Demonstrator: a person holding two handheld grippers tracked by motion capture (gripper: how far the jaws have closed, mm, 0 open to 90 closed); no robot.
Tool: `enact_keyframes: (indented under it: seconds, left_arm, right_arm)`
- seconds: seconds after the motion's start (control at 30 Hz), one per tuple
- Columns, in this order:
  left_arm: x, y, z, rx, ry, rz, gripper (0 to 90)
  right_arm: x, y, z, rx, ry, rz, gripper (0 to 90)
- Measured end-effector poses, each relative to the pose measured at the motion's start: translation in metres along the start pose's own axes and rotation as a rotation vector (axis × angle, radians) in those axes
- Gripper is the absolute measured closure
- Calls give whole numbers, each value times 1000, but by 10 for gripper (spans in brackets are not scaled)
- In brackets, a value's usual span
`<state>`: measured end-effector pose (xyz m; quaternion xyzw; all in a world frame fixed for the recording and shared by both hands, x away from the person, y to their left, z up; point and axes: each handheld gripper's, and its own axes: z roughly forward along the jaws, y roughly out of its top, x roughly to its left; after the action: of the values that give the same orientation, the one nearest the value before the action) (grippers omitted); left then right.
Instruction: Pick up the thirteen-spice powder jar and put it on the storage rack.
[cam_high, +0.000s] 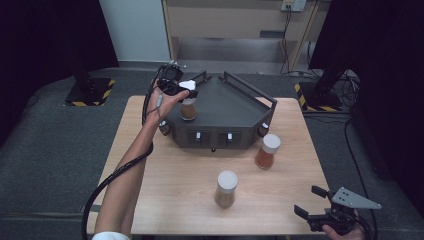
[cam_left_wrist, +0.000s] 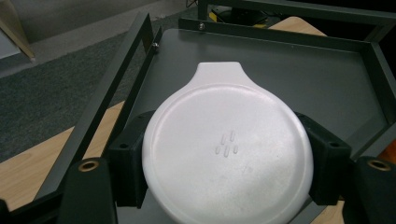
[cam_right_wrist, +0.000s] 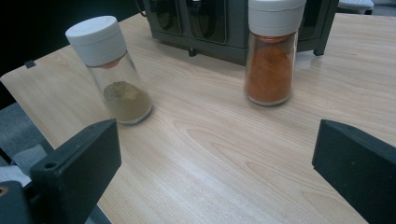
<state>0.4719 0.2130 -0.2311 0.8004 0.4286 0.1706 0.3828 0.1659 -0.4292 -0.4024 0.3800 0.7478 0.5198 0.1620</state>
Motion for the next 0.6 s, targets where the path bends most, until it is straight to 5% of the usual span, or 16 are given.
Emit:
enact_keyframes:
  seconds: [0.53,0.6]
  left_arm:
    - [1,-3,1,-15,-6,-1,293]
    - [0,-4,2,-22,-5,-20,232]
  right_arm:
    - [-1,0,1,-1,6,3,21]
    - [-1,0,1,-1,7,0,21]
